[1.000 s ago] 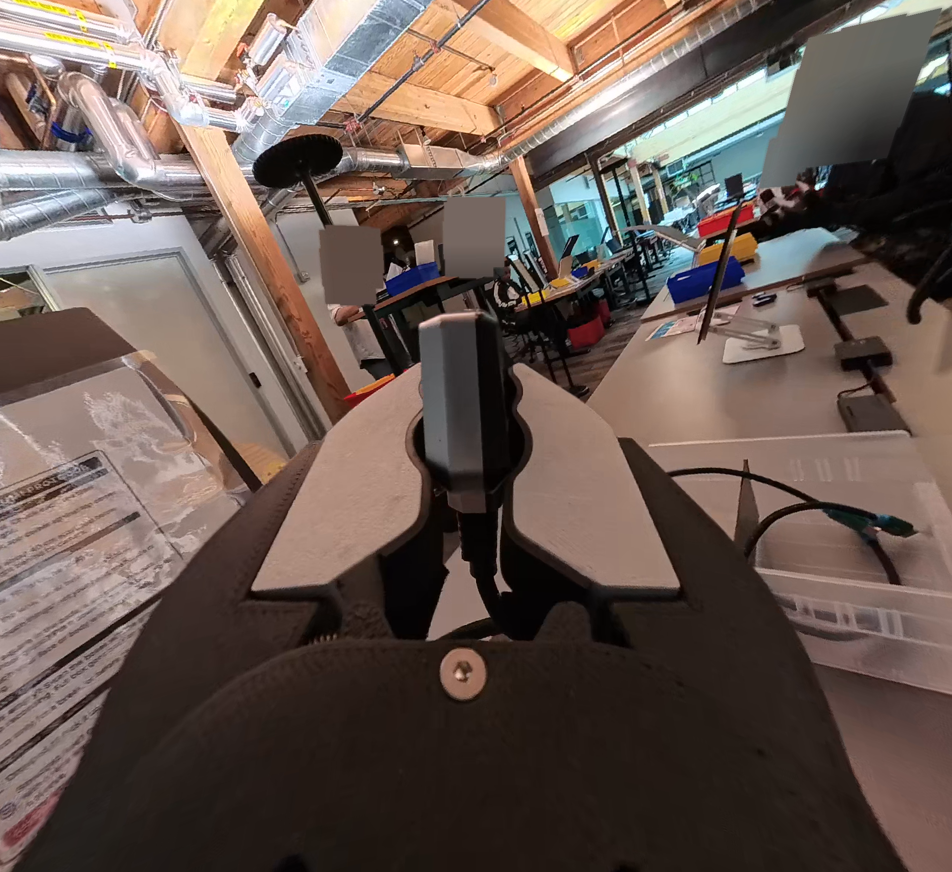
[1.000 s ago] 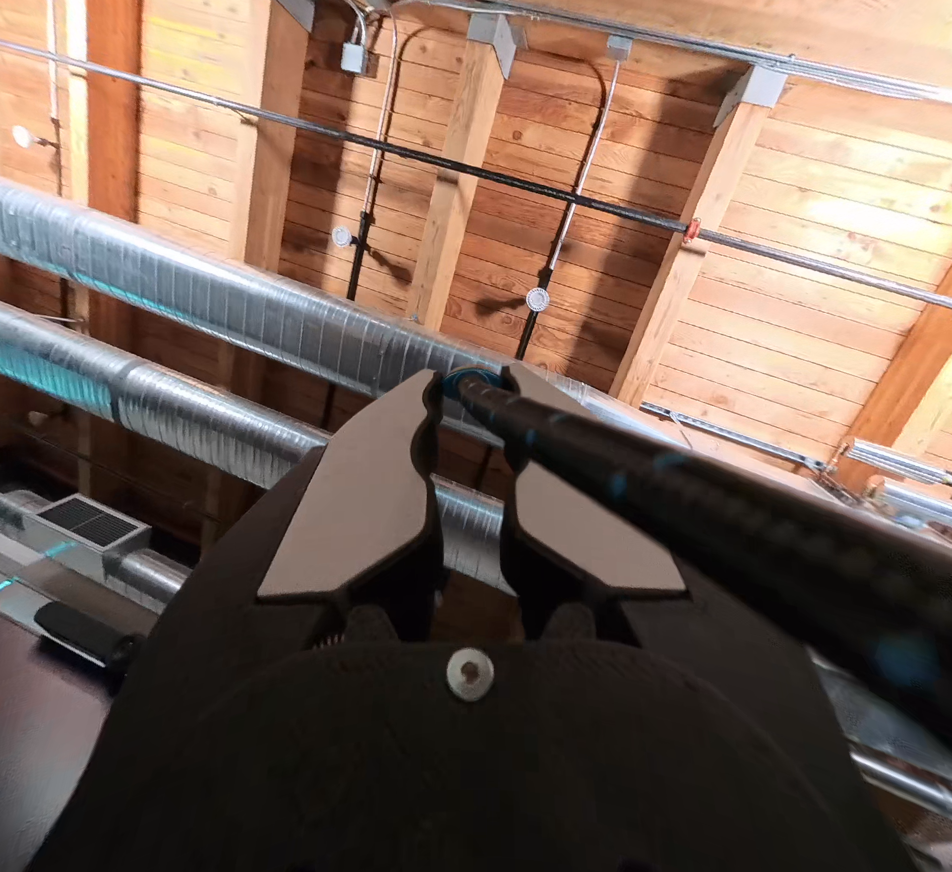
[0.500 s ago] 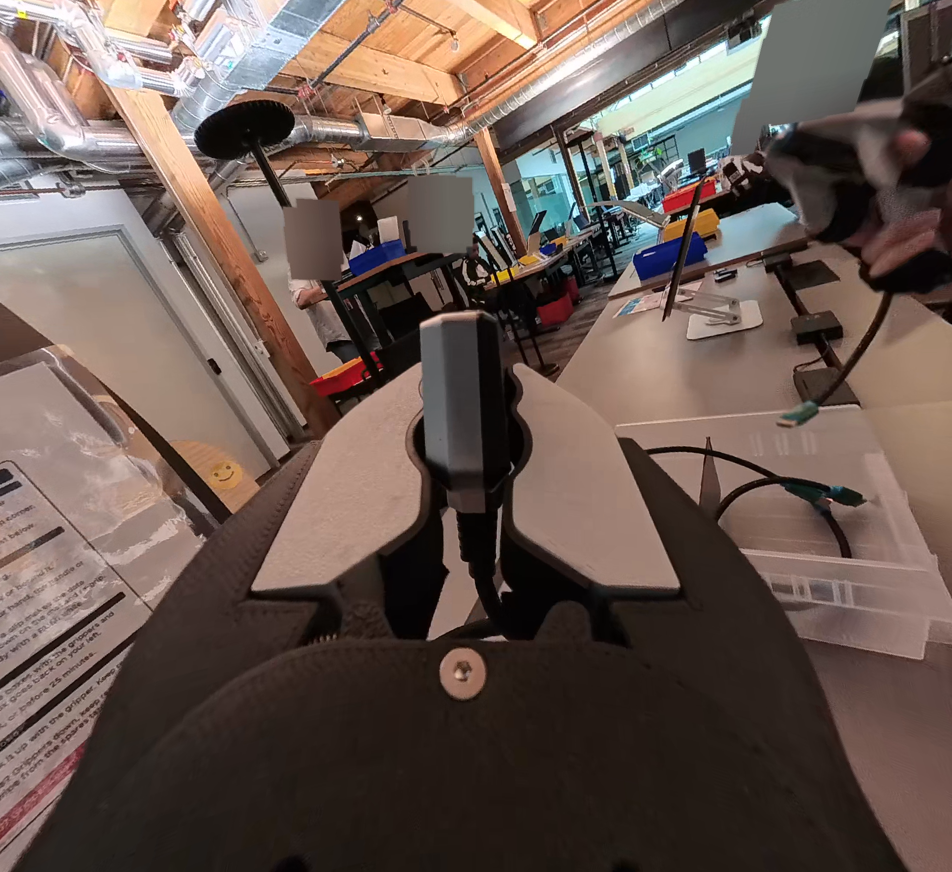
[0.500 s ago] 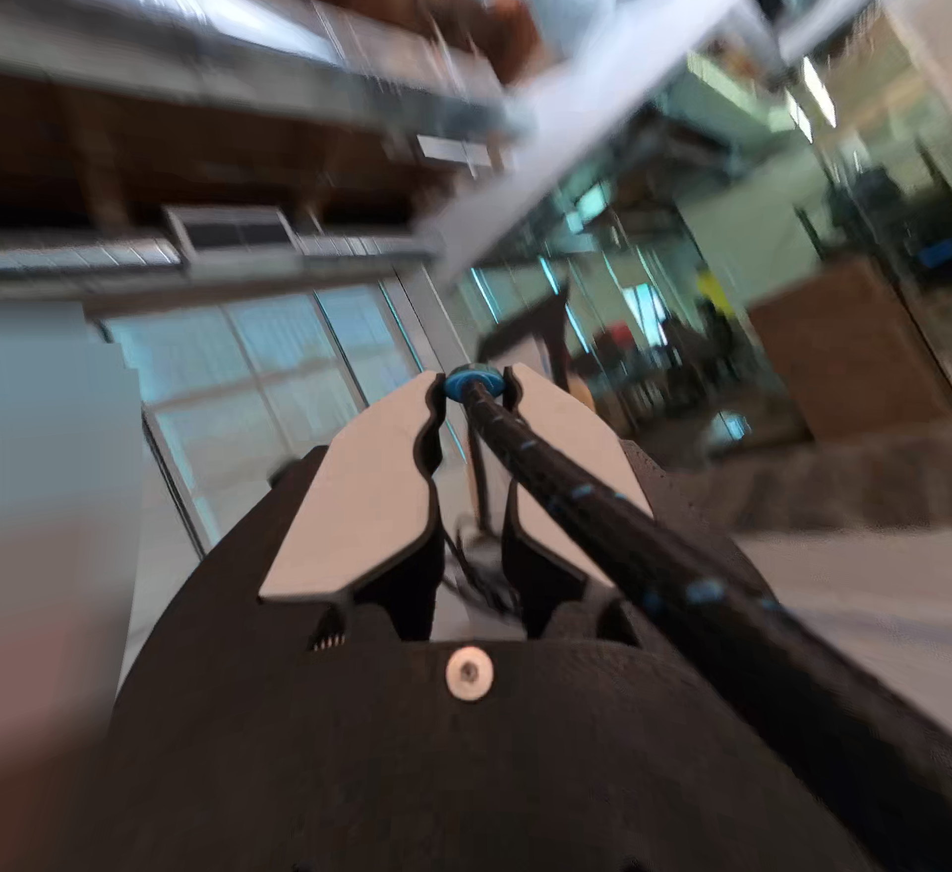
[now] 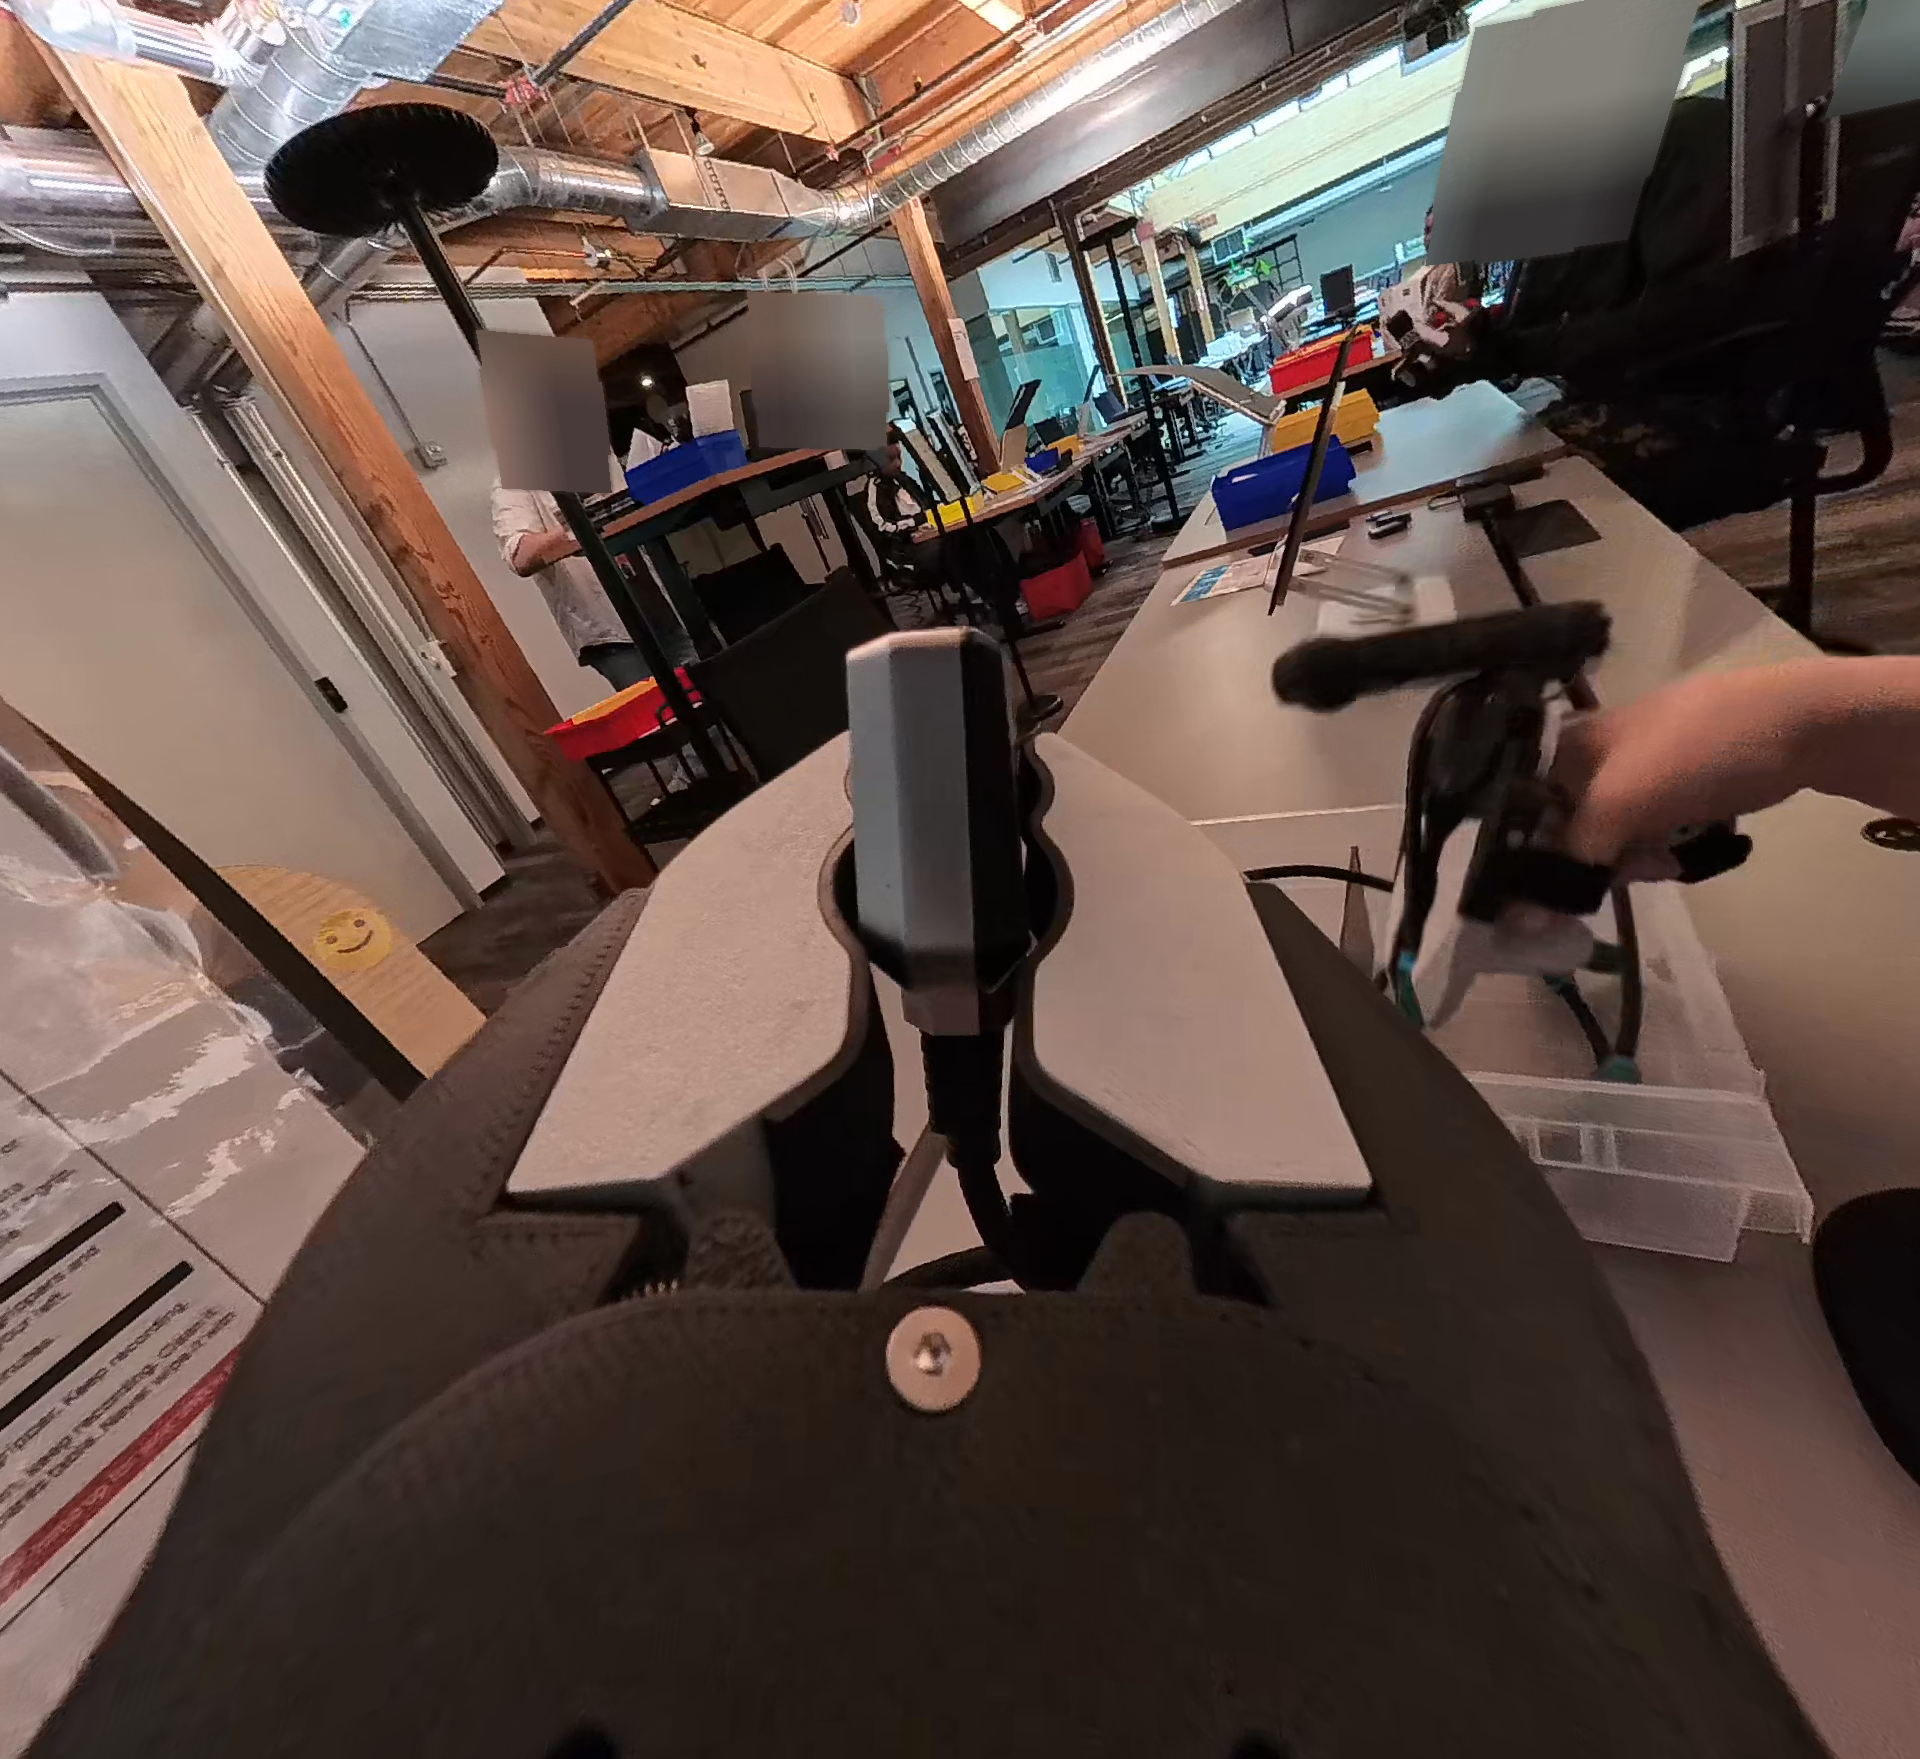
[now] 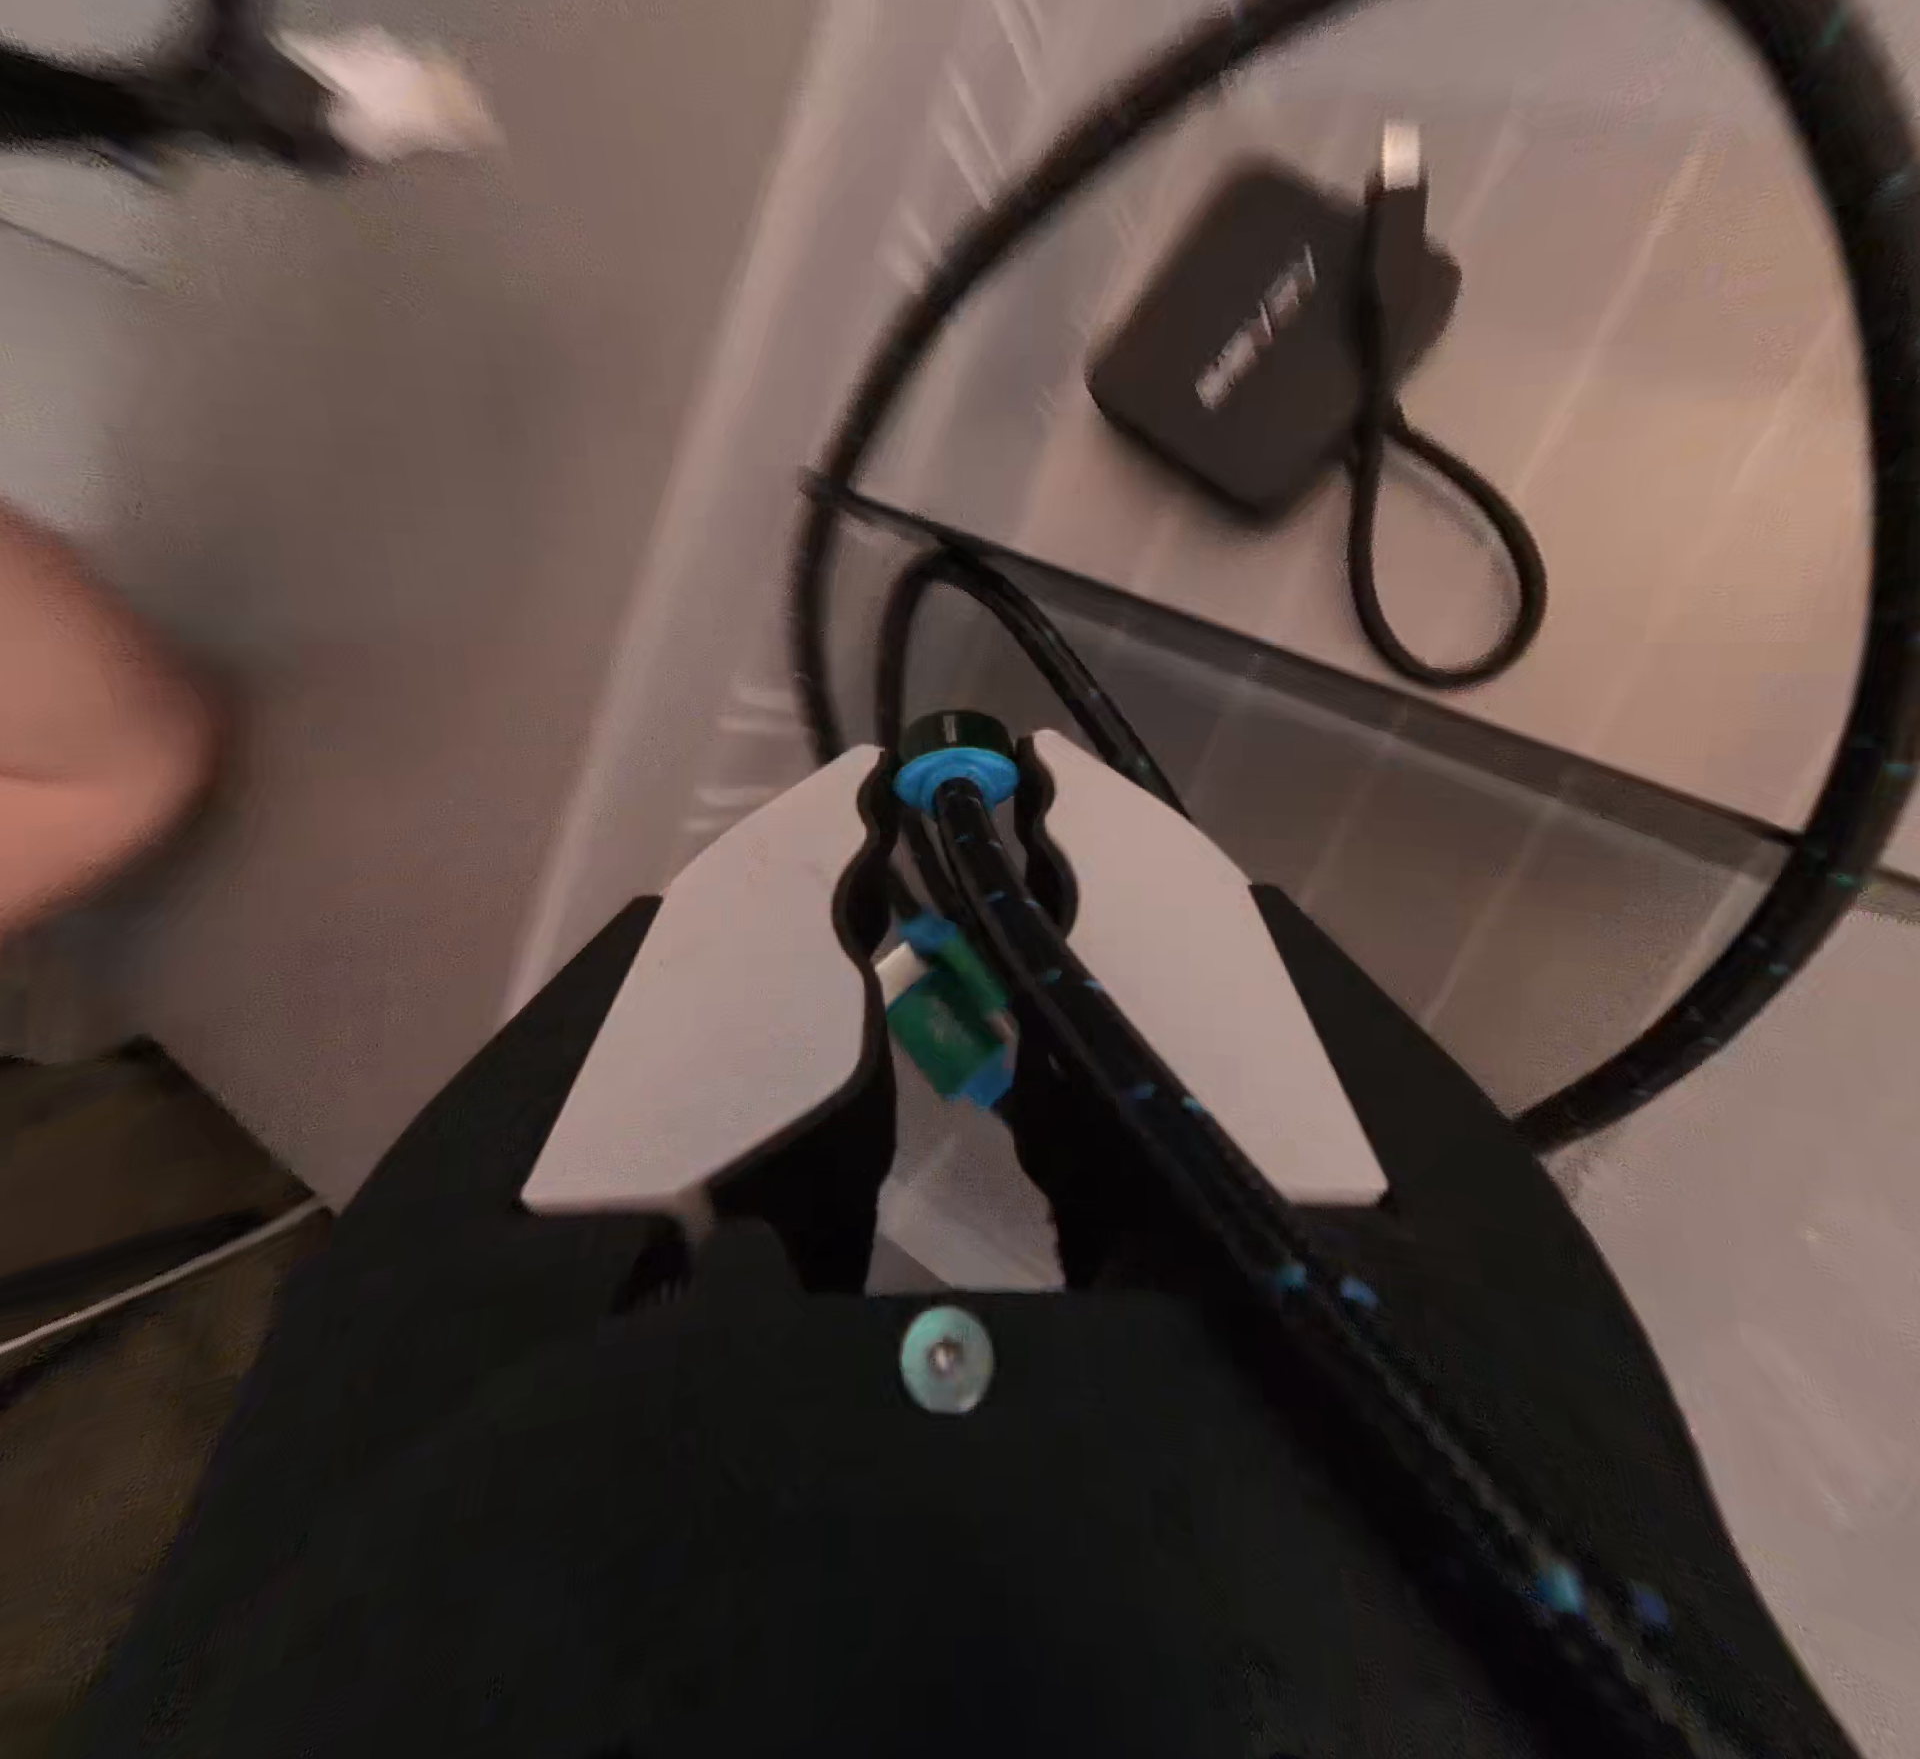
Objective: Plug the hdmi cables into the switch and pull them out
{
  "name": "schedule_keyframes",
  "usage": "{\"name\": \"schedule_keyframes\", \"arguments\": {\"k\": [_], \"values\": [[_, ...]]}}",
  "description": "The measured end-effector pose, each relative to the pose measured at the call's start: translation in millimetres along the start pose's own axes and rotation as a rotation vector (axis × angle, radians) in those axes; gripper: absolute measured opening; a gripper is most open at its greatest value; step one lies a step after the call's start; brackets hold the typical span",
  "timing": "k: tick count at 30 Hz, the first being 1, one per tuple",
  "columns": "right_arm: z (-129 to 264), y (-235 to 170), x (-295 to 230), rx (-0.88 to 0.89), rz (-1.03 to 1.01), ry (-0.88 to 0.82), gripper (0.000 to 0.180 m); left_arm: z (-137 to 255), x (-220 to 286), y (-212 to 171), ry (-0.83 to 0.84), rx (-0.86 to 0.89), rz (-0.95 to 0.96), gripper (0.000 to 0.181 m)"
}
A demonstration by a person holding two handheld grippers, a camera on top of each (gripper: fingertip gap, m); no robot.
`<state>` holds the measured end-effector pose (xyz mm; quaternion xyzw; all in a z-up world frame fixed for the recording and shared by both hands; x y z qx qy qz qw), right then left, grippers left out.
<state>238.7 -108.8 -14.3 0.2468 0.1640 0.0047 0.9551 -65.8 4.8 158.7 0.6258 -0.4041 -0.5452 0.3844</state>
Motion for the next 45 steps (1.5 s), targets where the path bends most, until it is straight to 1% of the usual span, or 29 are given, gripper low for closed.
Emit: {"name": "schedule_keyframes", "arguments": {"k": [1, 2, 4, 5, 7, 8, 9, 12, 13, 16, 18, 19, 21, 22, 25, 26, 27, 28, 30, 32, 34, 35, 37, 40, 41, 43, 45], "values": [[-8.6, -2.4, 1.5, -0.076, 0.009, -0.023, 0.022, -0.6, 0.7, -0.2, -0.004, -0.002, 0.0, 0.022], [-15.0, -2.7, 0.2, -0.123, 0.027, -0.009, 0.023, -1.3, 1.6, -0.2, -0.01, -0.003, 0.0, 0.022], [-19.5, -1.8, -3.0, -0.164, 0.041, -0.013, 0.025, -3.0, 3.5, -0.5, -0.025, -0.008, 0.002, 0.022], [-18.3, -0.9, -4.8, -0.169, 0.055, -0.018, 0.029, -3.8, 4.2, -0.6, -0.031, -0.011, 0.002, 0.022], [-9.8, 1.2, -8.3, -0.168, 0.058, -0.021, 0.05, -5.2, 5.2, -1.2, -0.043, -0.02, 0.004, 0.022], [-2.6, 1.4, -9.5, -0.181, 0.064, -0.027, 0.054, -5.5, 5.5, -1.7, -0.049, -0.028, 0.005, 0.022], [6.2, 1.9, -10.3, -0.185, 0.076, -0.04, 0.054, -5.8, 5.6, -2.1, -0.051, -0.035, 0.004, 0.022], [38.2, 3.5, -9.9, -0.139, 0.091, -0.106, 0.044, -5.4, 5.4, -2.2, -0.051, -0.041, -0.001, 0.022], [48.7, 3.9, -7.5, -0.114, 0.11, -0.153, 0.043, -4.7, 5.1, -2.0, -0.05, -0.041, -0.001, 0.022], [76.2, 11.4, 9.6, 0.081, 0.25, -0.368, 0.039, -1.3, 3.8, -0.4, -0.035, -0.041, -0.013, 0.022], [84.5, 16.9, 26.8, 0.197, 0.352, -0.515, 0.038, 1.1, 2.5, 0.3, -0.03, -0.035, -0.013, 0.022], [83.3, 19.6, 34.9, 0.22, 0.409, -0.572, 0.037, 1.7, 1.9, 0.2, -0.029, -0.031, -0.012, 0.022], [73.0, 23.5, 46.0, 0.181, 0.506, -0.618, 0.035, 2.0, 0.4, -1.2, -0.027, -0.035, -0.013, 0.022], [65.6, 24.9, 49.0, 0.137, 0.546, -0.613, 0.035, 1.9, -0.4, -2.5, -0.026, -0.039, -0.018, 0.022], [47.4, 31.5, 59.2, -0.008, 0.599, -0.663, 0.026, 0.6, -2.9, -6.9, -0.03, -0.057, -0.015, 0.022], [42.5, 32.2, 61.2, -0.05, 0.593, -0.638, 0.023, 0.0, -2.8, -8.2, -0.039, -0.059, -0.021, 0.022], [39.0, 30.3, 61.2, -0.125, 0.57, -0.568, 0.007, -0.8, -2.3, -9.6, -0.052, -0.063, -0.033, 0.022], [37.6, 29.7, 60.5, -0.176, 0.535, -0.513, 0.004, -1.6, -1.8, -11.3, -0.061, -0.071, -0.045, 0.022], [44.8, 32.7, 57.8, -0.178, 0.493, -0.535, 0.012, -3.7, -0.9, -15.3, -0.084, -0.093, -0.069, 0.022], [58.2, 39.4, 44.6, -0.048, 0.519, -0.573, 0.023, -5.9, -1.2, -19.8, -0.109, -0.107, -0.071, 0.022], [73.0, 46.1, 19.1, 0.135, 0.548, -0.55, 0.027, -7.8, -3.2, -23.6, -0.118, -0.111, -0.053, 0.022], [79.3, 49.9, 1.3, 0.253, 0.571, -0.504, 0.028, -8.6, -3.3, -25.0, -0.129, -0.114, -0.049, 0.022], [89.2, 55.0, -41.8, 0.475, 0.632, -0.325, 0.031, -10.0, -1.9, -27.0, -0.16, -0.128, -0.045, 0.022], [103.8, 60.9, -109.5, 0.771, 0.767, -0.08, 0.044, -12.1, 7.8, -28.7, -0.263, -0.156, -0.083, 0.022], [108.0, 62.4, -130.1, 0.849, 0.824, -0.033, 0.049, -13.3, 11.4, -28.9, -0.292, -0.169, -0.093, 0.022], [111.0, 65.2, -162.8, 0.942, 0.935, 0.007, 0.05, -16.0, 18.6, -29.4, -0.343, -0.189, -0.11, 0.022], [103.2, 70.0, -176.6, 0.925, 1.022, -0.039, 0.052, -17.8, 24.5, -30.0, -0.396, -0.2, -0.112, 0.022]]}}
Point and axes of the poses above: each gripper's, where its closed fingertips meet, z back along the fingers, y out of its top, x = y × z across the jaws, the point moved 9 cm from there along z, back along the fingers, and after that the axes turned 7 degrees about -y, right-handed, at the moved point
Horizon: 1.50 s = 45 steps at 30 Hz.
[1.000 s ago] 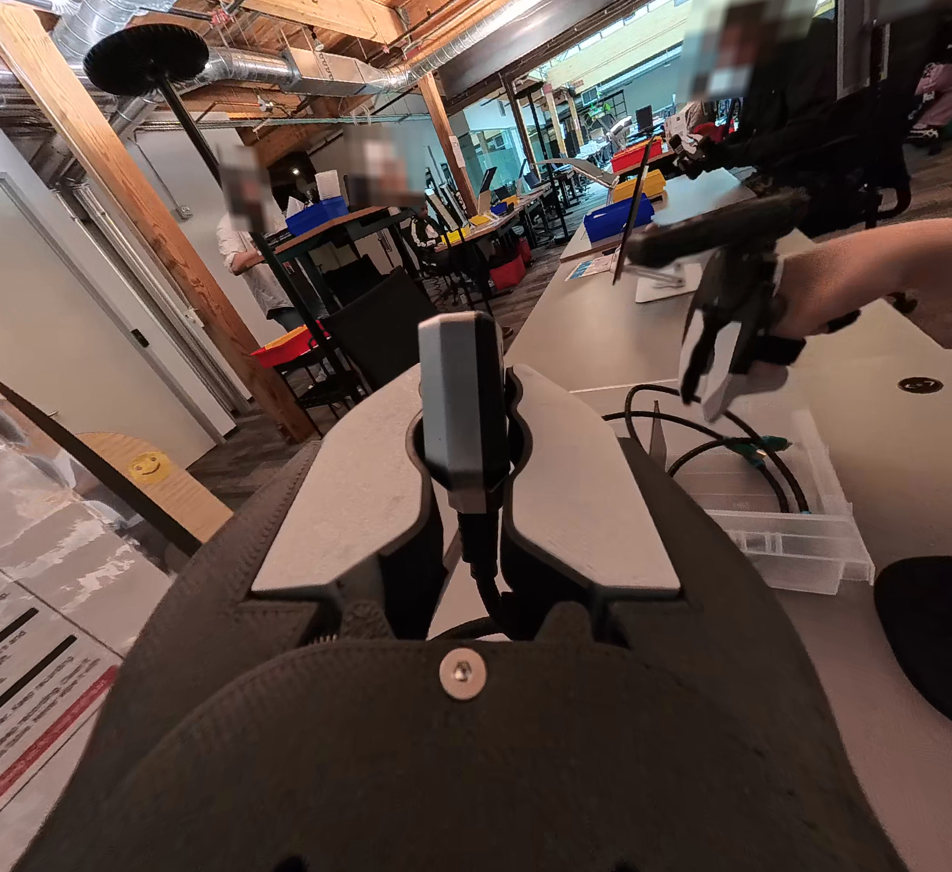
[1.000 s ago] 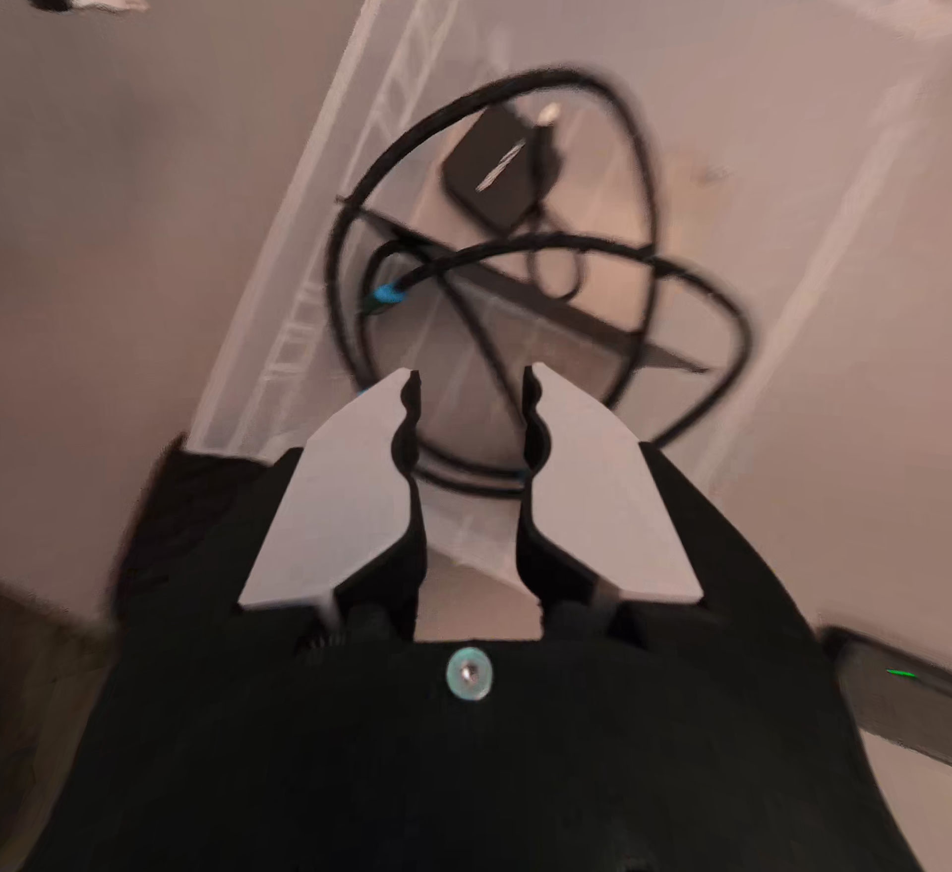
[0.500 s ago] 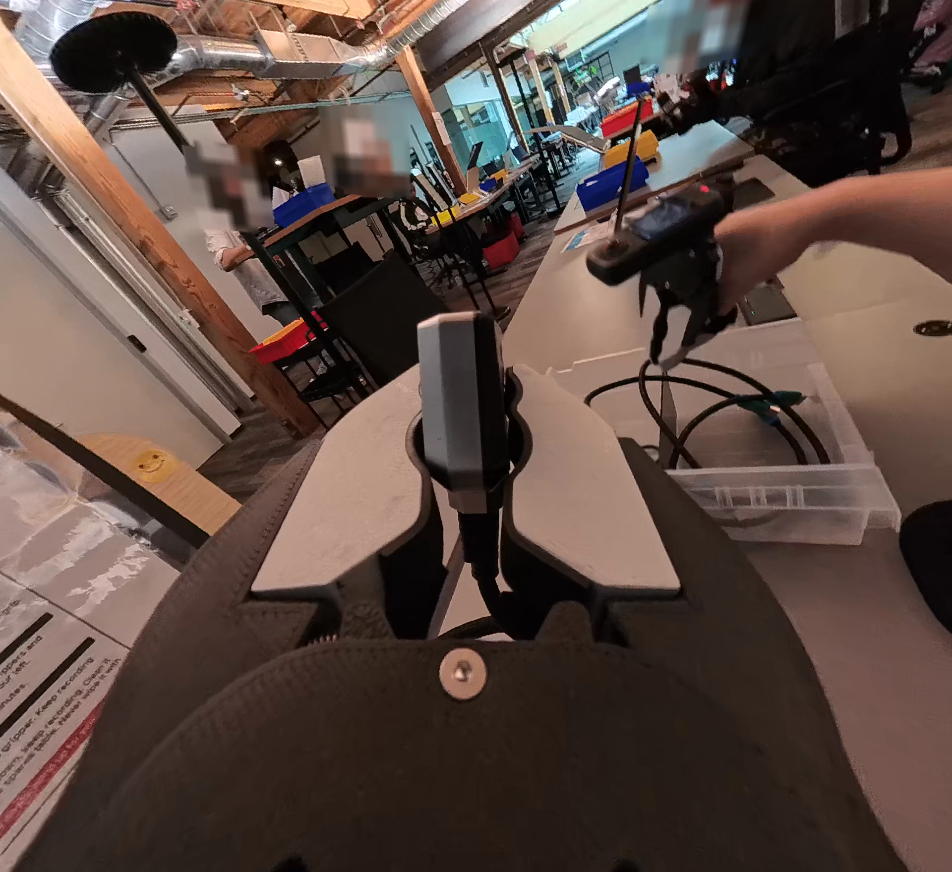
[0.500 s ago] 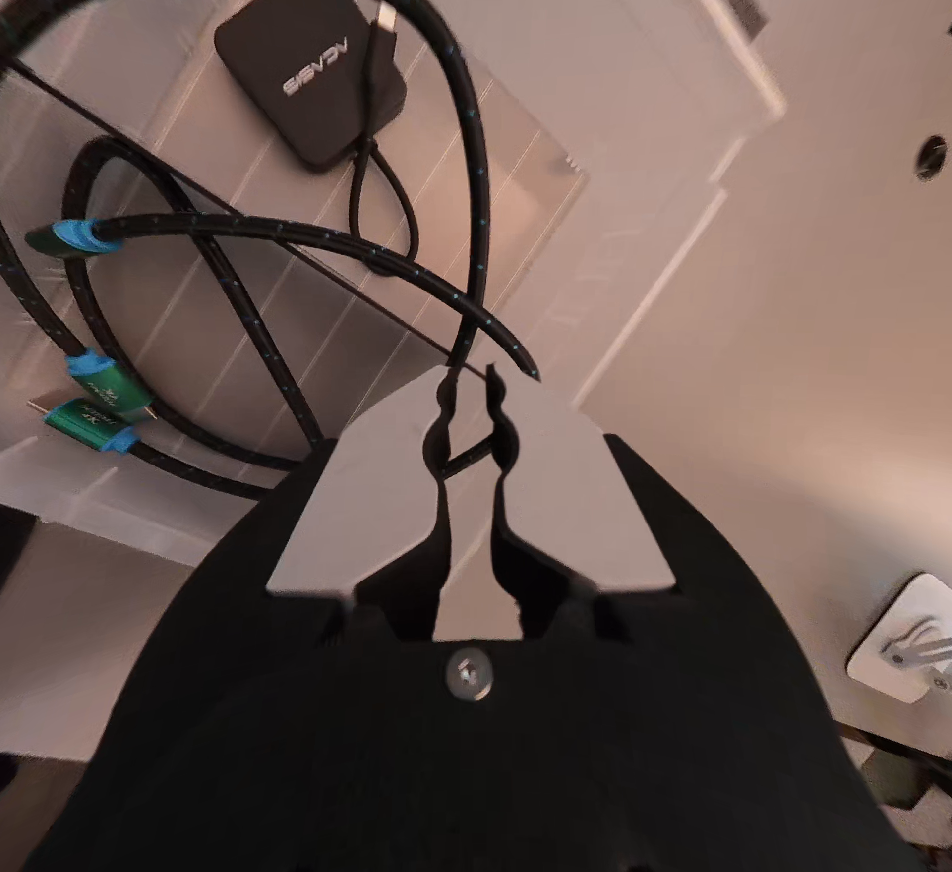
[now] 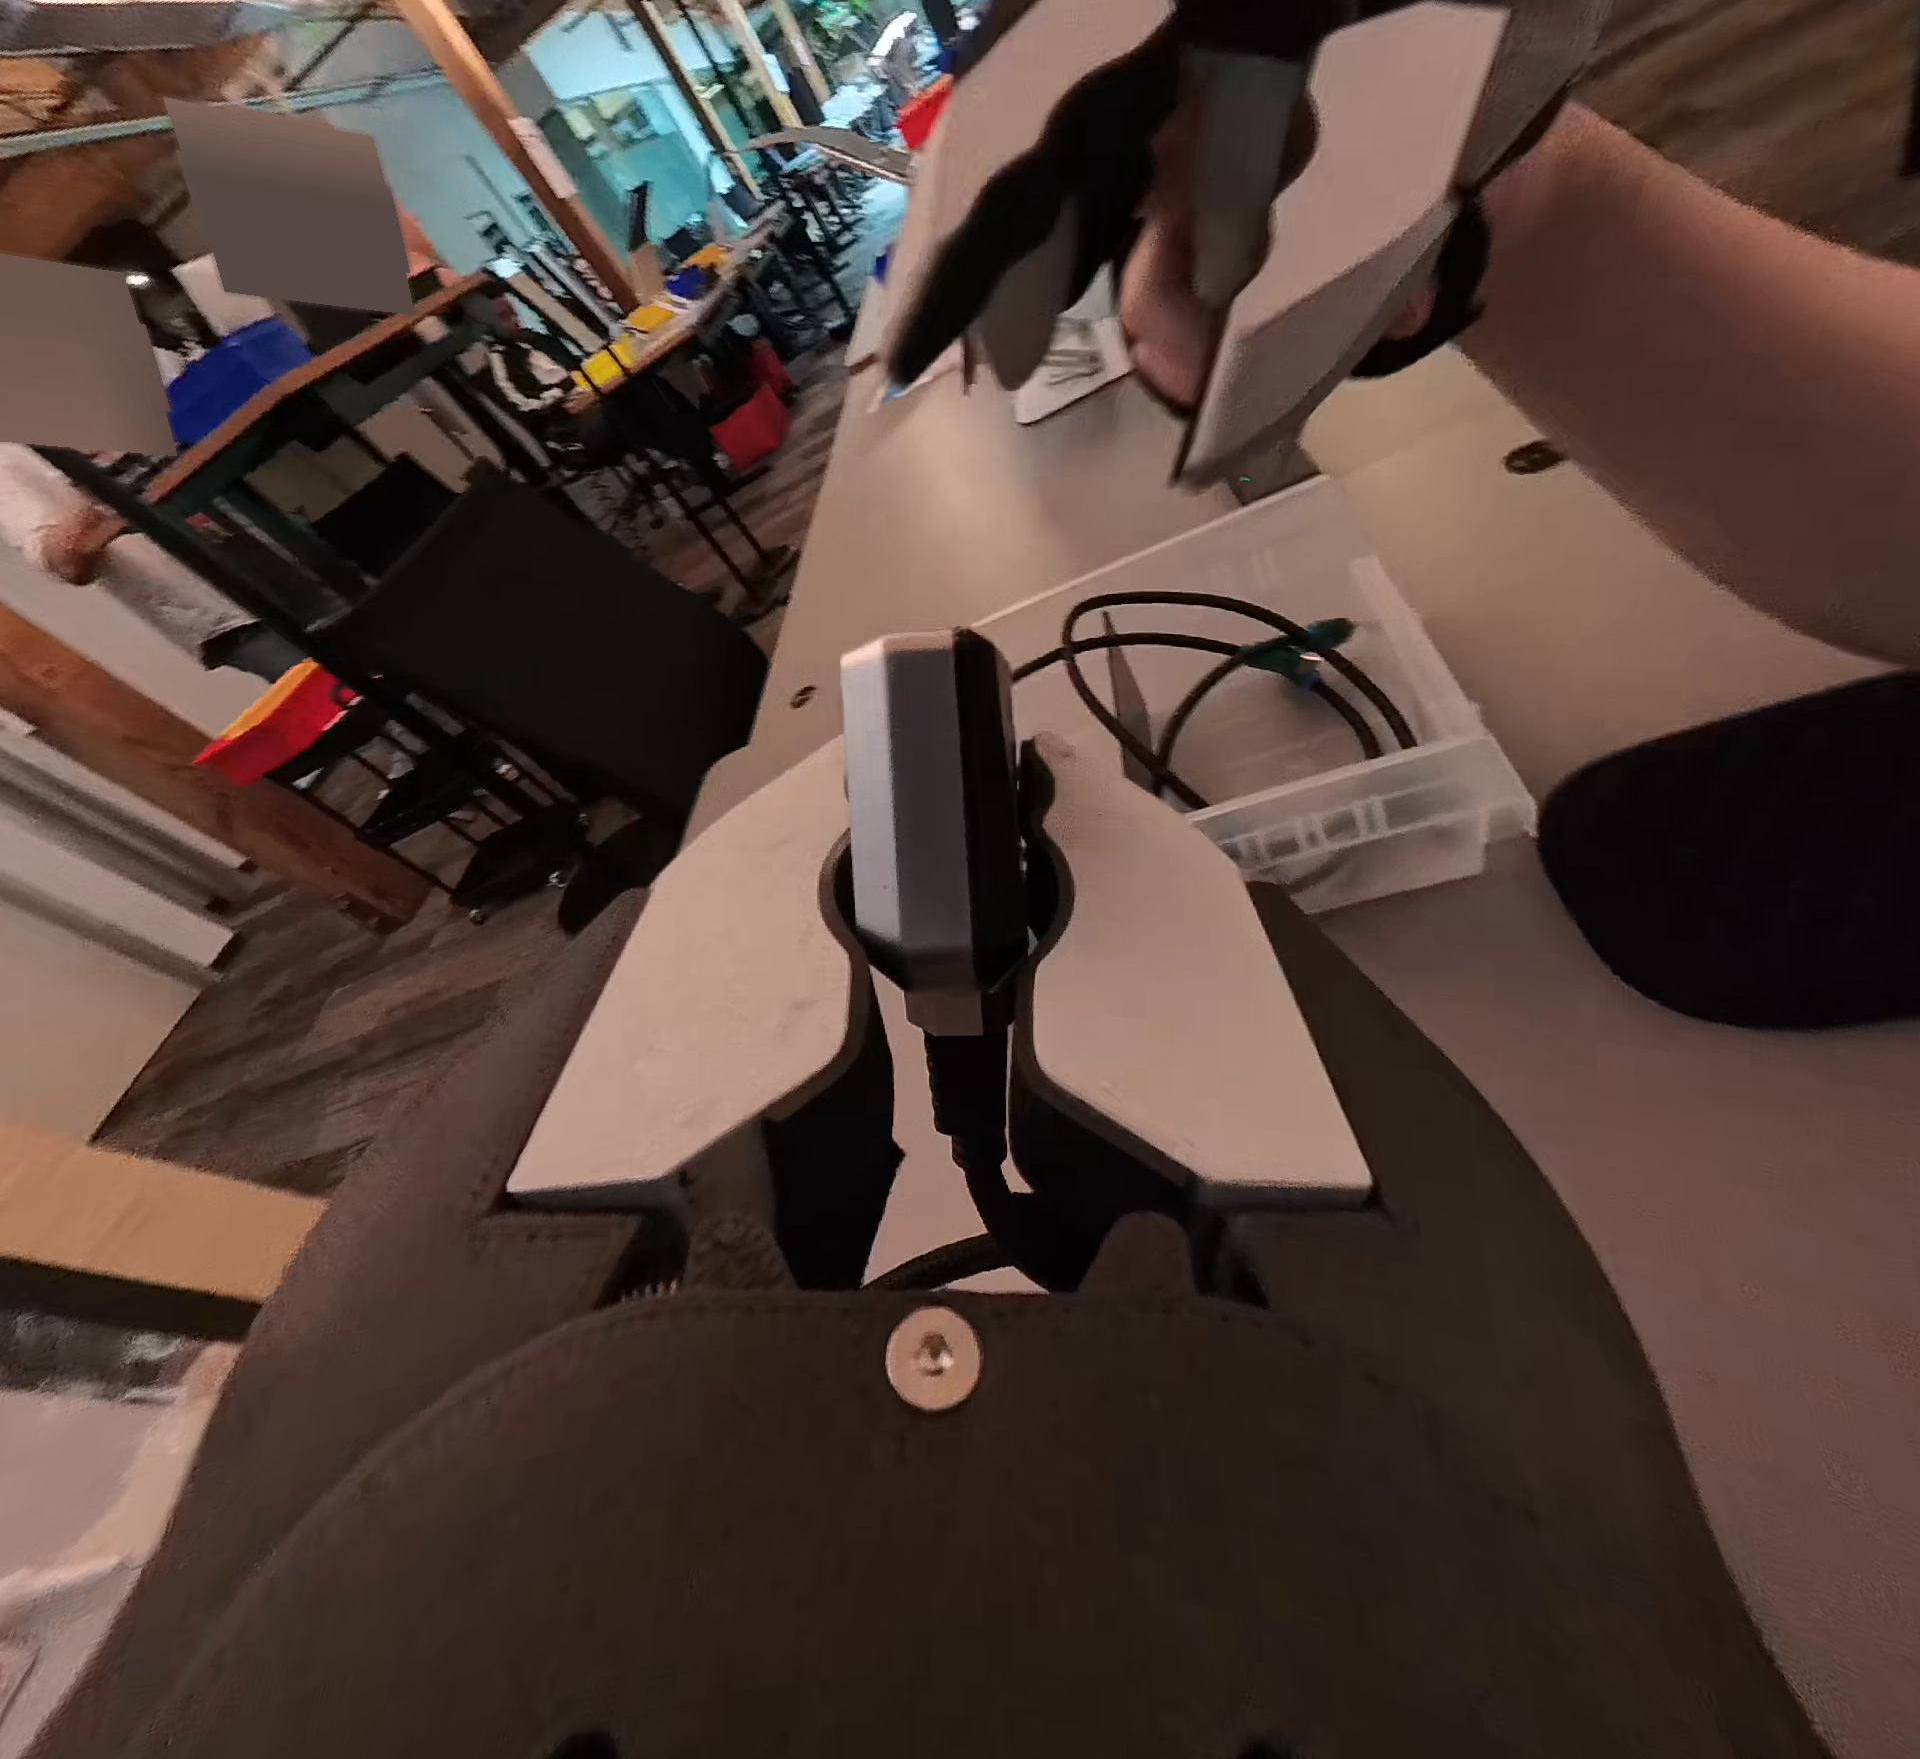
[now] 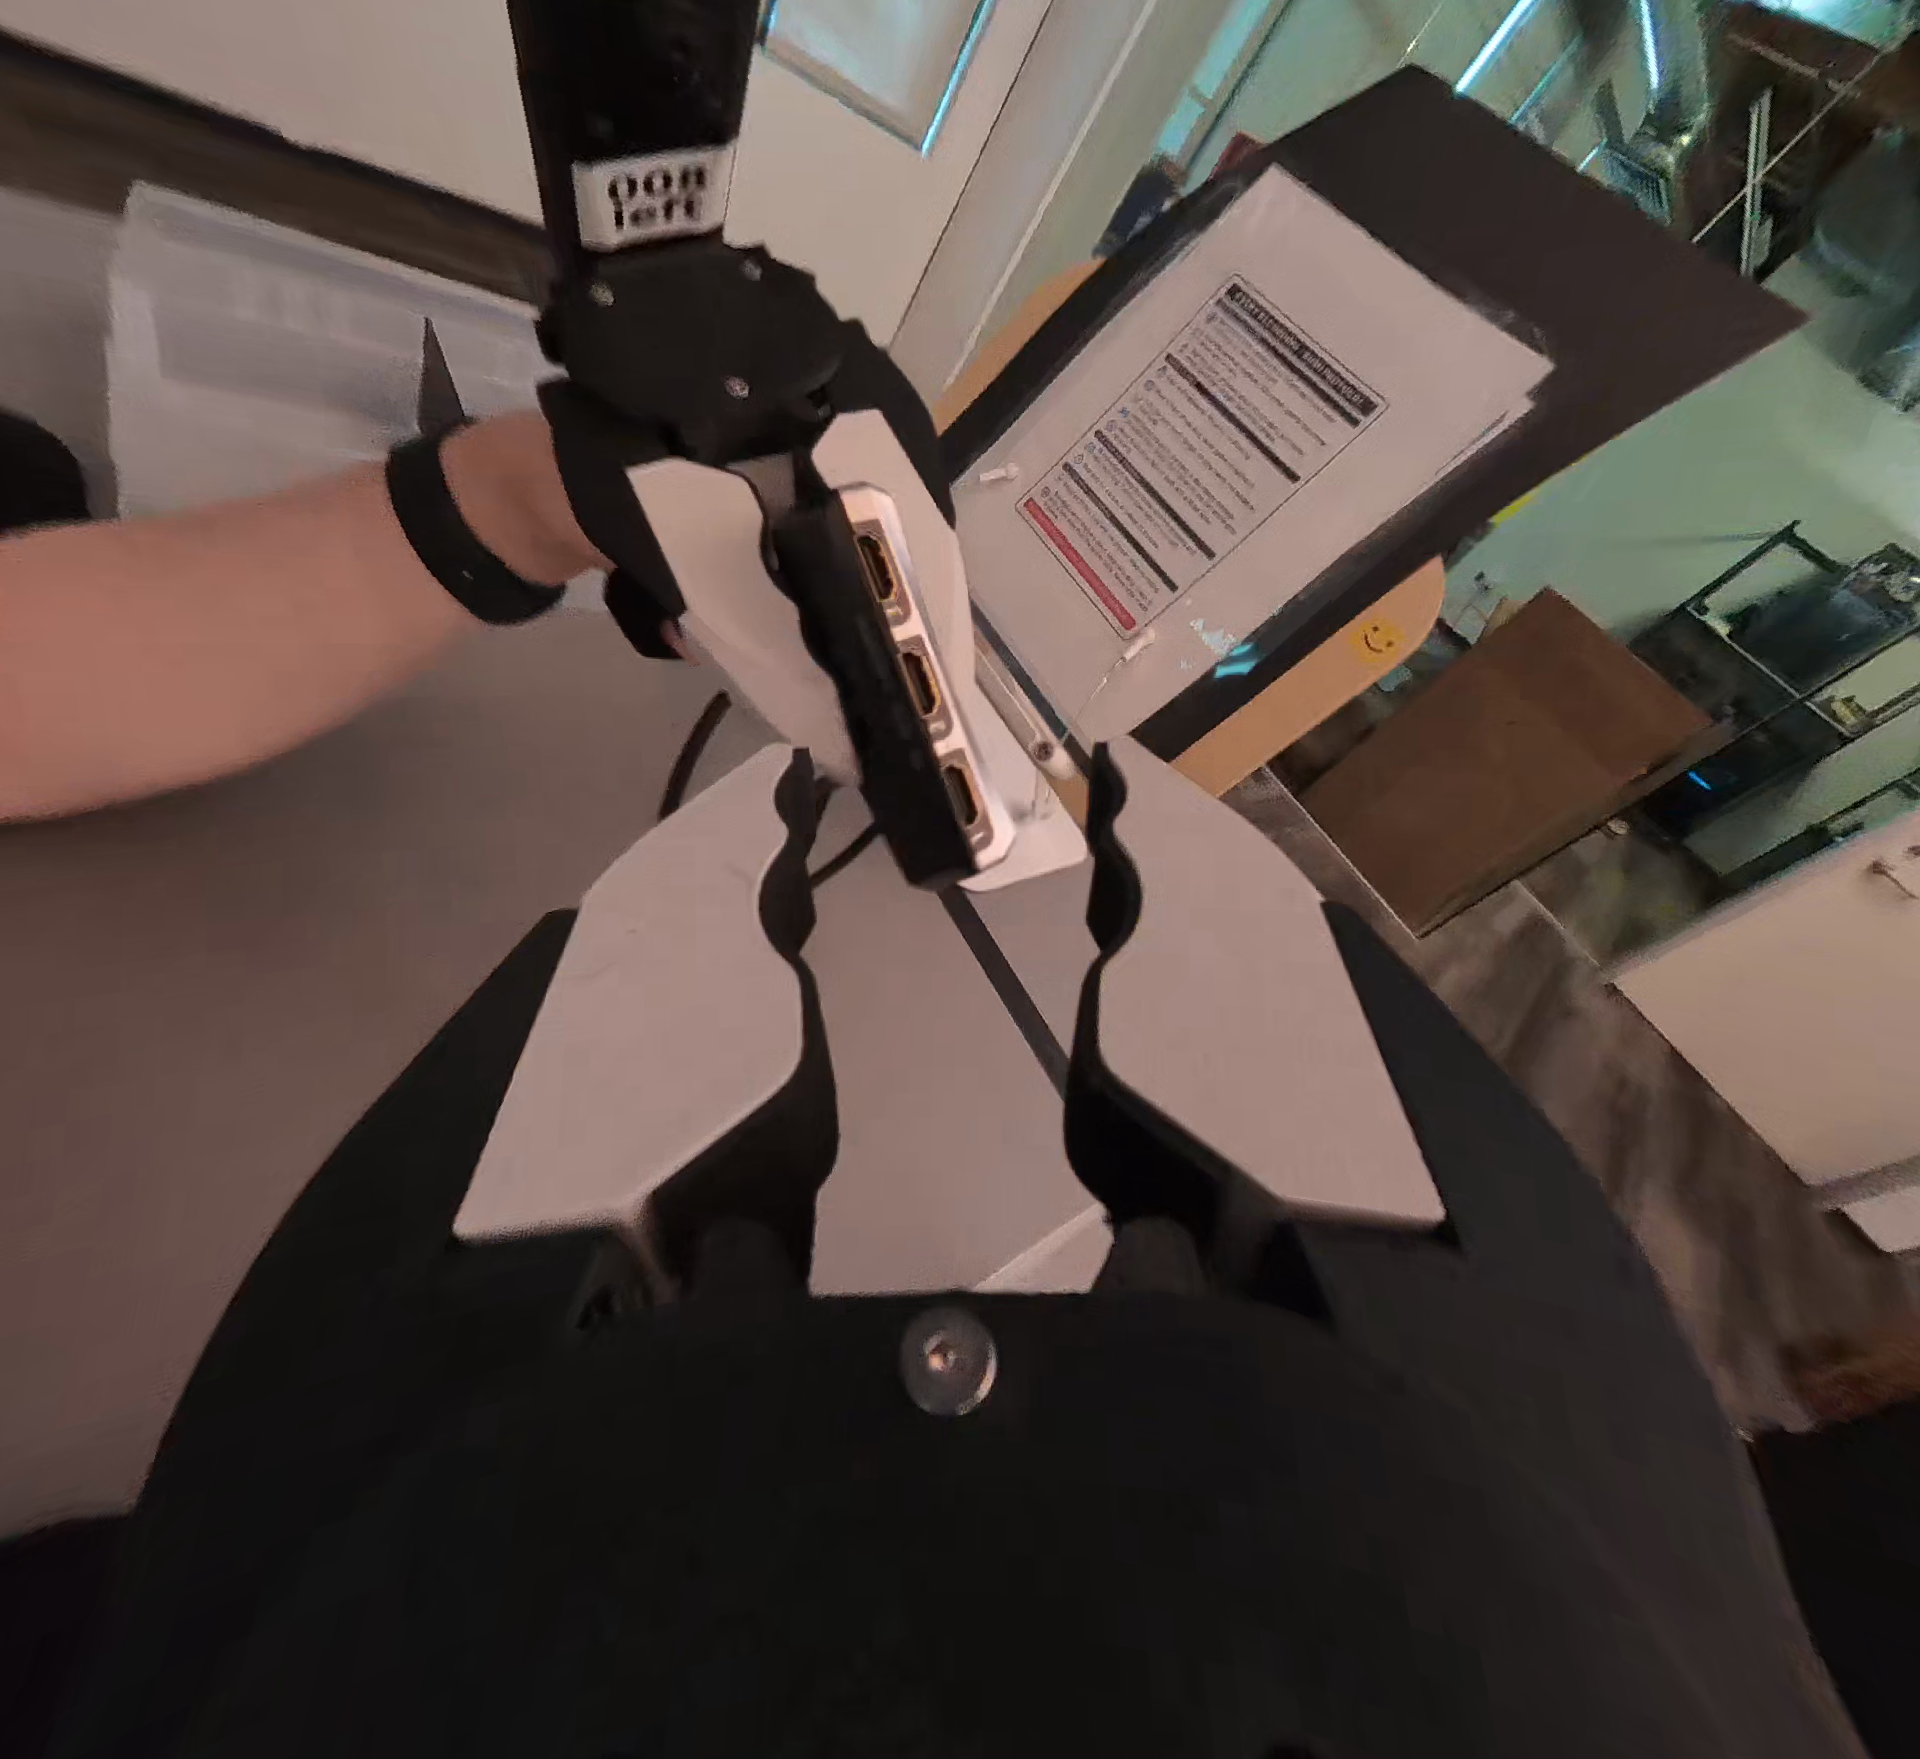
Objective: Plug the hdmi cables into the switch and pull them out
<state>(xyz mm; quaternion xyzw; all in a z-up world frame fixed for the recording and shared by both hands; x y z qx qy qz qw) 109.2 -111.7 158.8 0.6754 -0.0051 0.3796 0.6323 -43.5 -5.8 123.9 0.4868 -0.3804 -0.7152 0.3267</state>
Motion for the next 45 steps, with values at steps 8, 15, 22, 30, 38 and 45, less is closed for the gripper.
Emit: {"name": "schedule_keyframes", "arguments": {"k": [8, 15, 22, 30, 38, 45], "values": [[-26.9, -40.3, -9.1, -0.037, -0.056, 0.215, 0.025, -12.4, 8.8, -4.3, -0.175, -0.017, 0.044, 0.022], [-18.0, -33.0, 1.1, 0.032, -0.088, 0.201, 0.021, -4.3, 1.8, -19.9, -0.145, -0.084, 0.134, 0.036], [-12.4, -47.0, 6.1, -0.003, -0.139, 0.232, 0.021, -9.9, -1.3, -29.2, -0.162, -0.04, 0.094, 0.025], [-8.4, -51.4, 5.4, 0.005, -0.157, 0.272, 0.021, -15.5, -1.5, -28.4, -0.282, 0.116, 0.175, 0.026], [-0.3, -56.4, 5.1, 0.01, -0.146, 0.279, 0.021, -23.8, 2.1, -21.3, -0.286, 0.102, 0.139, 0.021], [-15.8, -44.2, -7.7, -0.119, -0.098, 0.25, 0.024, -24.6, 10.4, -8.6, -0.218, 0.009, 0.04, 0.021]]}}
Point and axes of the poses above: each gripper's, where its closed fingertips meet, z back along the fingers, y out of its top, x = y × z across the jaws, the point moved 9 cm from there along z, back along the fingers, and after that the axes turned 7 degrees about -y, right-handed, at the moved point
